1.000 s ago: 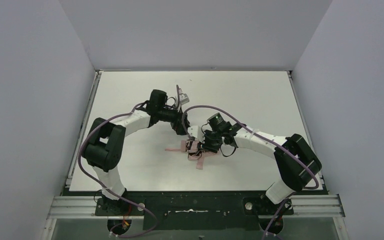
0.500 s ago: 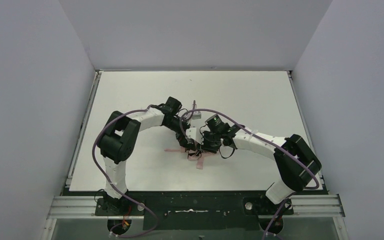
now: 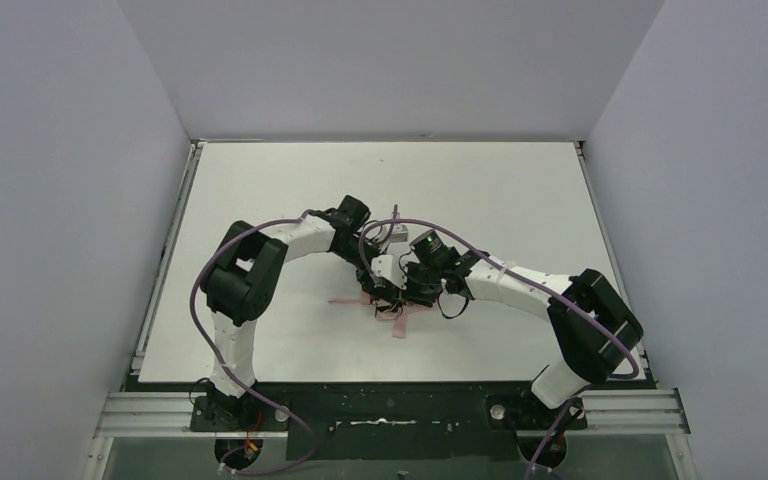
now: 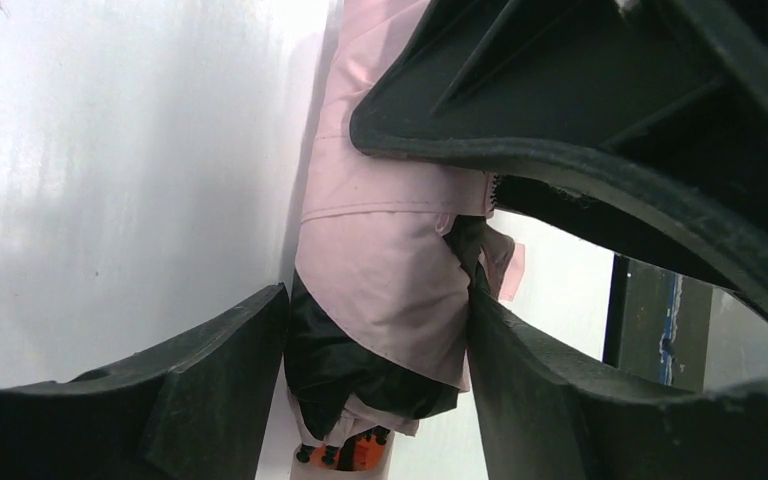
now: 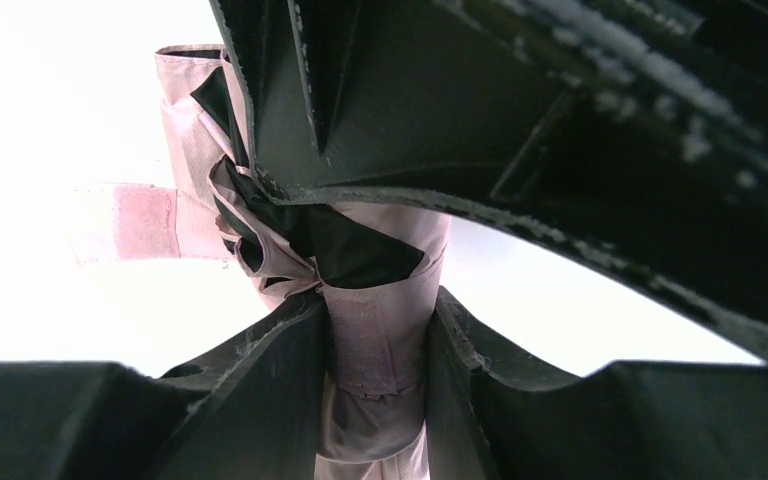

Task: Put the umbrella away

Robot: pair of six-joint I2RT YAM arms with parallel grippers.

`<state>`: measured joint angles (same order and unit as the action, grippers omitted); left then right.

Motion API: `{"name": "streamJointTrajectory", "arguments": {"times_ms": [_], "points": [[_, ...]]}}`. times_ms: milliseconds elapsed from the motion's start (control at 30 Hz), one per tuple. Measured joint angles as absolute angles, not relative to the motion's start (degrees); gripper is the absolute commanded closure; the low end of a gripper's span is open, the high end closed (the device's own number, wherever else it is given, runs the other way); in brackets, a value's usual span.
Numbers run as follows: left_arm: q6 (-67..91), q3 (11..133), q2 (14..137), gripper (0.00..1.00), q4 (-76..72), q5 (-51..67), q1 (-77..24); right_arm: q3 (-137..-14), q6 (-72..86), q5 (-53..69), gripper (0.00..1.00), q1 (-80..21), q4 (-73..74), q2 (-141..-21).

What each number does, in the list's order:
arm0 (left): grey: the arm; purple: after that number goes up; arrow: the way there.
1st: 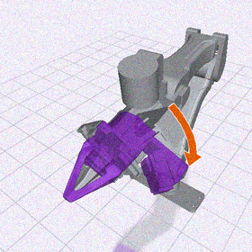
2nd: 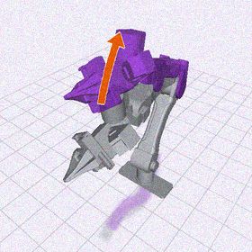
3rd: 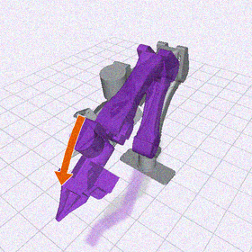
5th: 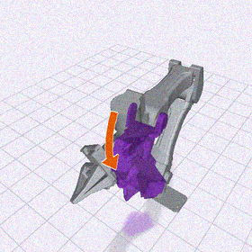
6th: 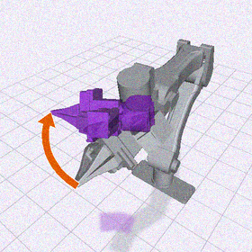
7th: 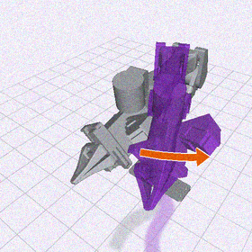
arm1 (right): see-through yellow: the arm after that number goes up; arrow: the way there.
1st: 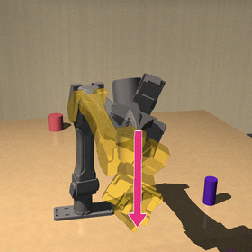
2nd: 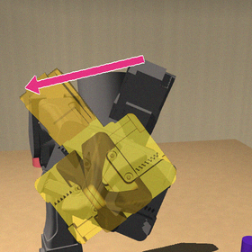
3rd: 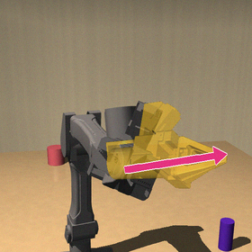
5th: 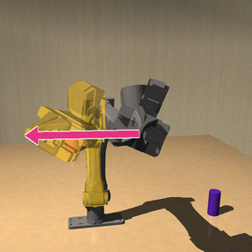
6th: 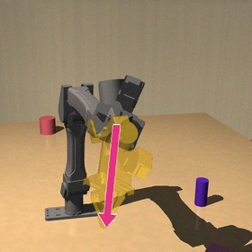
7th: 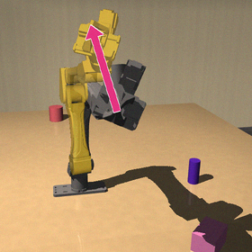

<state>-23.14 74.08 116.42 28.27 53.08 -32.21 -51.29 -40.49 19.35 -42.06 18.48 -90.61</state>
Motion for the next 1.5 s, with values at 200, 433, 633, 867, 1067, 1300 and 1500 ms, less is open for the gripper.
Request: {"name": "streamJointTrajectory", "arguments": {"times_ms": [200, 433, 633, 867, 1067, 1300, 1500], "points": [[-22.02, 71.66, 116.2, 0.52, 25.5, 52.71, -32.29, -50.72, -39.77, 18.9, 0.84, -42.22, 17.54, -90.35], [-20.08, 69.84, 115.26, 0.65, 22.44, 51.24, -32.69, -49.89, -39.16, 18.41, 0.81, -42.44, 16.08, -90.04], [-18.74, 69.71, 115.26, 0.9, 22.0, 51.44, -32.95, -48.58, -39.13, 18.2, 0.51, -42.41, 14.76, -89.08], [-17.39, 69.52, 115.28, 0.94, 22.04, 51.31, -33.52, -48.18, -38.87, 17.06, 0.32, -42.48, 17.37, -85.36], [-13.93, 69.47, 115.11, 0.98, 21.82, 49.67, -33.82, -47.66, -33.91, 14.72, 0.31, -42.48, 19.05, -72.27], [-1.54, 66.04, 111.42, 1.0, 18.24, 41.5, -35.97, -42.24, -5.91, 6.85, 0.37, -42.48, 17.26, -56.77], [10.61, 62.13, 107.44, 1.0, 13.21, 30.04, -41.04, -38.06, 26.37, -5.98, 0.45, -42.48, 23.35, -52.1]]}}
